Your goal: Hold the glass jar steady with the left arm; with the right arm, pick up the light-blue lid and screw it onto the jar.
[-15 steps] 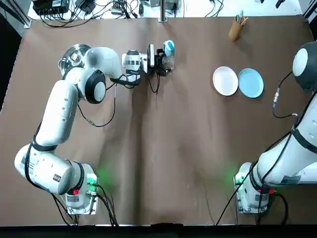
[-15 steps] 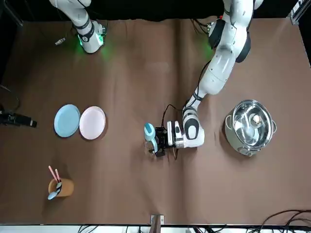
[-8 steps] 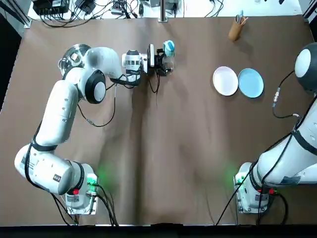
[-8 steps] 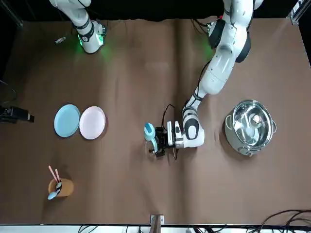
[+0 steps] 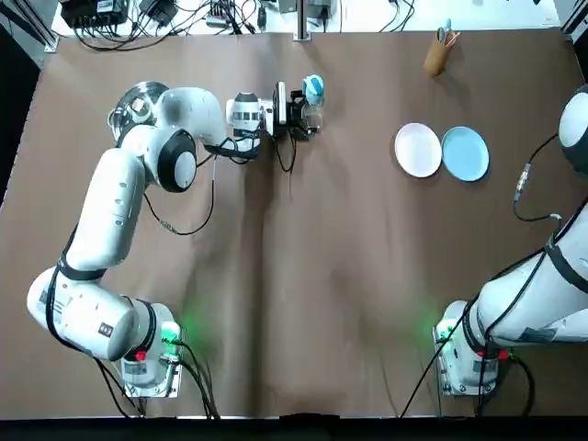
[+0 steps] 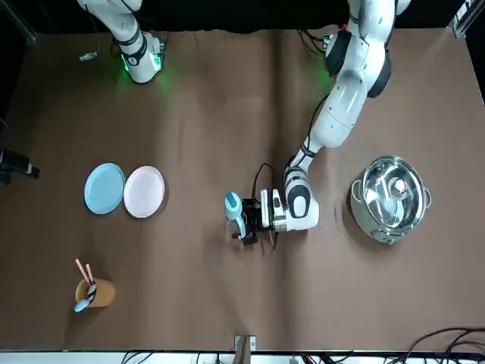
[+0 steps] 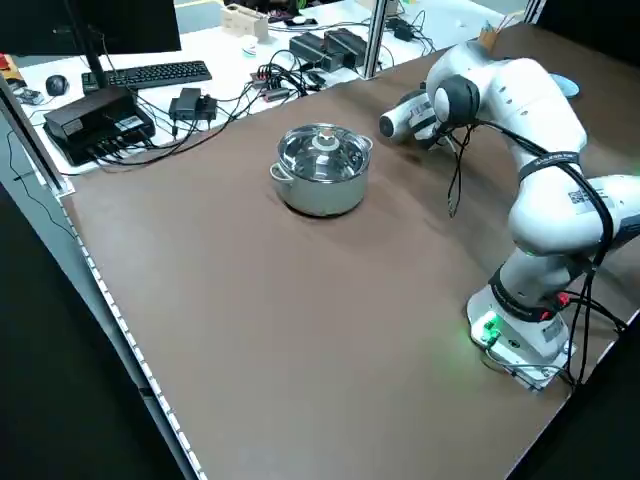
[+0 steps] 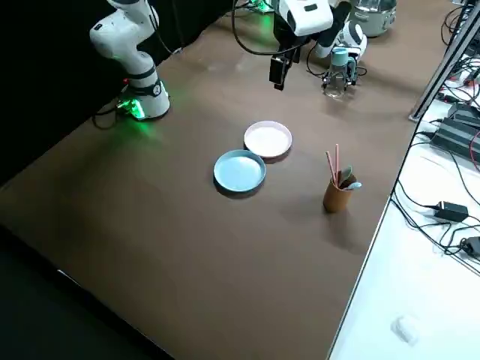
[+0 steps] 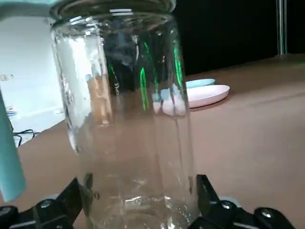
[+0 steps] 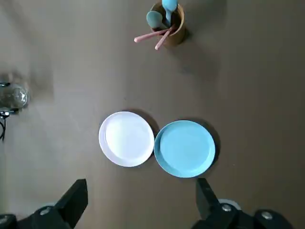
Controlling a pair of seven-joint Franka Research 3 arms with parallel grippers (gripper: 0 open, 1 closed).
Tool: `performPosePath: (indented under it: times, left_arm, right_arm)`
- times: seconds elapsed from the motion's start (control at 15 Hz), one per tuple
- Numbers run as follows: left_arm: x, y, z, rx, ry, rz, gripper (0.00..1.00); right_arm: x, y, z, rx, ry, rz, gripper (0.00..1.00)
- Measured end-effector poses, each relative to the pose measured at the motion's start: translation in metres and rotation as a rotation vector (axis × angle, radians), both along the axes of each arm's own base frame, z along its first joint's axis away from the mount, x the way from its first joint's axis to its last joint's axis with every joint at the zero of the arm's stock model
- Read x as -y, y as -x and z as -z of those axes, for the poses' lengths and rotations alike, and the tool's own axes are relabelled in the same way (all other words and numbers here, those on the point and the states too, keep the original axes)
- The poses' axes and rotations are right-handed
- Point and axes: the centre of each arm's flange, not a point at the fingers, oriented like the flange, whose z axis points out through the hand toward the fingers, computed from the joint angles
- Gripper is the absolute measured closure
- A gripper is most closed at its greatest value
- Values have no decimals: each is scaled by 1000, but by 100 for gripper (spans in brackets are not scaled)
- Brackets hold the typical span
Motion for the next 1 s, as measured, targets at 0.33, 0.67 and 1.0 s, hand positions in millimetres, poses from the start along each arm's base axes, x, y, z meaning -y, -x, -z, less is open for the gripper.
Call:
performPosePath:
  times: [0.33, 0.67, 1.0]
  left_arm:
    - [0, 0, 0, 1, 0, 0, 4]
    - [0, 0, 0, 1, 0, 0, 4]
    - [0, 0, 0, 1, 1, 1, 4]
  right_arm:
    - [-1, 3, -4, 4, 10, -5, 0]
    - [-1, 6, -9, 10, 13, -6, 0]
    - [-1, 6, -5, 1, 21, -8, 0]
